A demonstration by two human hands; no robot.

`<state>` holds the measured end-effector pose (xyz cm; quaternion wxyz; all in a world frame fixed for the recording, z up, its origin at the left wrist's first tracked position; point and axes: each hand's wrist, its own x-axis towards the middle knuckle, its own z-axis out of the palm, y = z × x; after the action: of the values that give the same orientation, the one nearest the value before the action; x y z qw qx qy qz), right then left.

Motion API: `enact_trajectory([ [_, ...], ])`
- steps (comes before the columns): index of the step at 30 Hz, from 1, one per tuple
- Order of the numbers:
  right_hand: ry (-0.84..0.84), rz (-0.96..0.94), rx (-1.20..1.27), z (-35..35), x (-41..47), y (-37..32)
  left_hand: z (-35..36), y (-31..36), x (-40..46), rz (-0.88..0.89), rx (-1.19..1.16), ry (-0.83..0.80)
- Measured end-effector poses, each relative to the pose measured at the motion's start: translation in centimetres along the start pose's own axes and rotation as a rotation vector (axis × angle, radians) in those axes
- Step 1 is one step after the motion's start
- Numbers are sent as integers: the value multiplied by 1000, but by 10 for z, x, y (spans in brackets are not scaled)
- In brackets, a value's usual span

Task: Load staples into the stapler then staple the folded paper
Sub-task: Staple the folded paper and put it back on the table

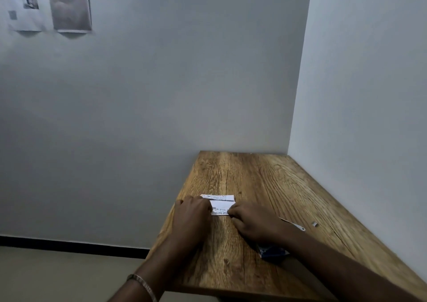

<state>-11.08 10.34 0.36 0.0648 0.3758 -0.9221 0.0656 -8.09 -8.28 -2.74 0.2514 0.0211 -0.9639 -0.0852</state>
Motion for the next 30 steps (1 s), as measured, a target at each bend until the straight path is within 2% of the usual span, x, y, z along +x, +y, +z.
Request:
enact_trajectory([
  [9, -22, 62, -59, 3, 45, 15, 3, -16, 35, 70, 62, -279],
  [23, -134, 114, -58, 20, 160, 75, 58, -44, 155, 64, 157, -364],
  [30, -211, 146, -93, 38, 218, 104, 86, -63, 210, 17, 106, -390],
])
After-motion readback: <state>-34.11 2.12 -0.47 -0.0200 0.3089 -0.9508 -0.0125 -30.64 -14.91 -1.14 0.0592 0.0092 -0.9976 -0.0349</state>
